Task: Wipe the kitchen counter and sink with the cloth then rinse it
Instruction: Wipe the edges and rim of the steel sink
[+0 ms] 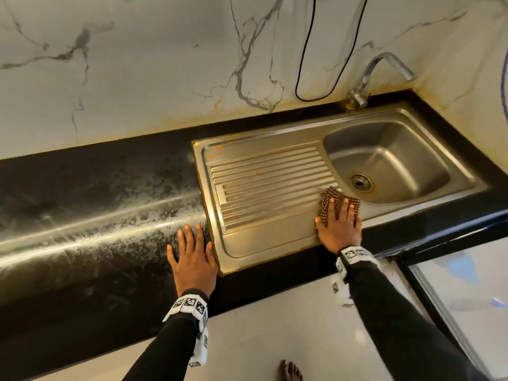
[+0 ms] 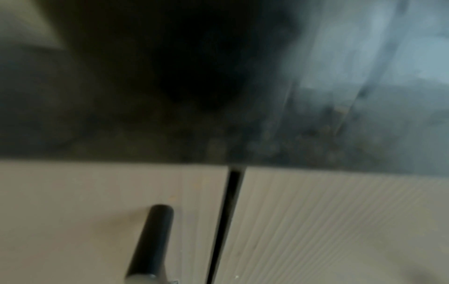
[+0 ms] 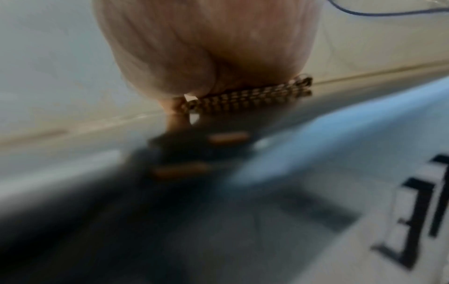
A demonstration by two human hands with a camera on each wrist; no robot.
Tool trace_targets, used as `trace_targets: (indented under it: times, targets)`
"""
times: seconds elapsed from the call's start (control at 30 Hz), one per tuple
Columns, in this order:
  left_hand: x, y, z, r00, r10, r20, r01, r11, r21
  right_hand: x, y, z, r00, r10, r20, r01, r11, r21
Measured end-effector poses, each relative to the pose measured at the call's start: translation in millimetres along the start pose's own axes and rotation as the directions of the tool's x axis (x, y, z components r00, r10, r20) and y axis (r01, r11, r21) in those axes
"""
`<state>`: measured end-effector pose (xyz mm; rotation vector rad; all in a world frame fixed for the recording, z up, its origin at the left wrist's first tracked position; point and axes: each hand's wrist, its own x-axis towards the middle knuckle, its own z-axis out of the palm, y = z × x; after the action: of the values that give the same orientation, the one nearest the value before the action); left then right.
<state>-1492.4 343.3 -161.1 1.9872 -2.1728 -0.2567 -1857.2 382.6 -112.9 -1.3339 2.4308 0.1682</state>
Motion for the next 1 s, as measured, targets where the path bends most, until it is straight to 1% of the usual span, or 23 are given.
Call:
trace_targets:
  times: [0.03,0.1,0.17,0.23,0.3,0.37,0.4,0.43,0.53,0.6,0.63,0.7,0.73,0.77,0.8,0.87,0.93,1.0]
  targets:
    - [0,0,0,1.000,0.000,0.001,0.000,1.000,0.004,-10,-18,5,1.000,-0.022,-0.011,0.022,1.000,-0.001]
    - [1,-1,0,1.000,0.000,0.003,0.000,1.000,0.001,-44,-63,22,0.986,-0.156,-0.052,0.154,0.987,-0.052]
    - [1,-1,1,1.000,0.000,0.004,0.000,1.000,0.003,-83,-117,48,0.937,-0.339,-0.082,0.334,0.940,-0.069]
    - [2,-1,2,1.000,-0.005,0.003,0.005,1.000,-0.001,-111,-164,67,0.869,-0.492,-0.060,0.491,0.871,-0.033]
    - [1,-1,1,1.000,-0.006,-0.002,0.006,1.000,-0.005,-121,-181,68,0.839,-0.543,-0.044,0.543,0.840,-0.017]
    - [1,0,1,1.000,-0.008,-0.004,0.008,1.000,-0.013,-115,-163,61,0.832,-0.555,-0.031,0.553,0.832,-0.051]
    - [0,0,1,1.000,-0.010,0.002,0.010,1.000,-0.019,-109,-144,56,0.836,-0.549,-0.026,0.545,0.834,-0.080]
    - [-1,-1,0,1.000,-0.005,0.000,0.005,1.000,-0.022,-100,-122,50,0.857,-0.514,-0.037,0.508,0.854,-0.110]
    - [0,0,-1,1.000,-0.009,-0.001,0.009,1.000,-0.023,-64,-48,27,0.954,-0.286,-0.087,0.272,0.952,-0.140]
    - [0,0,0,1.000,-0.010,0.001,0.010,1.000,-0.024,-34,-4,11,0.987,-0.115,-0.108,0.102,0.988,-0.120]
    - [0,-1,1,1.000,-0.008,-0.001,0.008,1.000,-0.022,-18,16,4,0.993,-0.031,-0.114,0.020,0.995,-0.098]
    - [1,-2,3,1.000,-0.009,-0.005,0.009,1.000,-0.028,13,46,-11,0.983,0.144,-0.113,-0.152,0.986,-0.068]
    - [1,-2,3,1.000,-0.009,-0.007,0.009,1.000,-0.030,23,56,-18,0.973,0.215,-0.083,-0.220,0.973,-0.068]
    - [1,-2,3,1.000,-0.007,-0.012,0.007,1.000,-0.029,29,60,-21,0.966,0.251,-0.063,-0.256,0.964,-0.072]
    - [1,-2,3,1.000,-0.007,-0.013,0.007,1.000,-0.026,28,59,-22,0.964,0.259,-0.061,-0.264,0.961,-0.083]
    - [1,-1,2,1.000,-0.012,-0.004,0.012,0.999,-0.032,8,39,-17,0.975,0.201,-0.094,-0.211,0.972,-0.108]
    - [0,0,2,1.000,-0.007,-0.002,0.007,1.000,-0.027,-28,-4,-3,0.990,0.079,-0.117,-0.094,0.987,-0.130]
    - [2,0,1,1.000,-0.012,0.007,0.013,1.000,-0.024,-72,-58,17,0.991,-0.059,-0.119,0.043,0.990,-0.136]
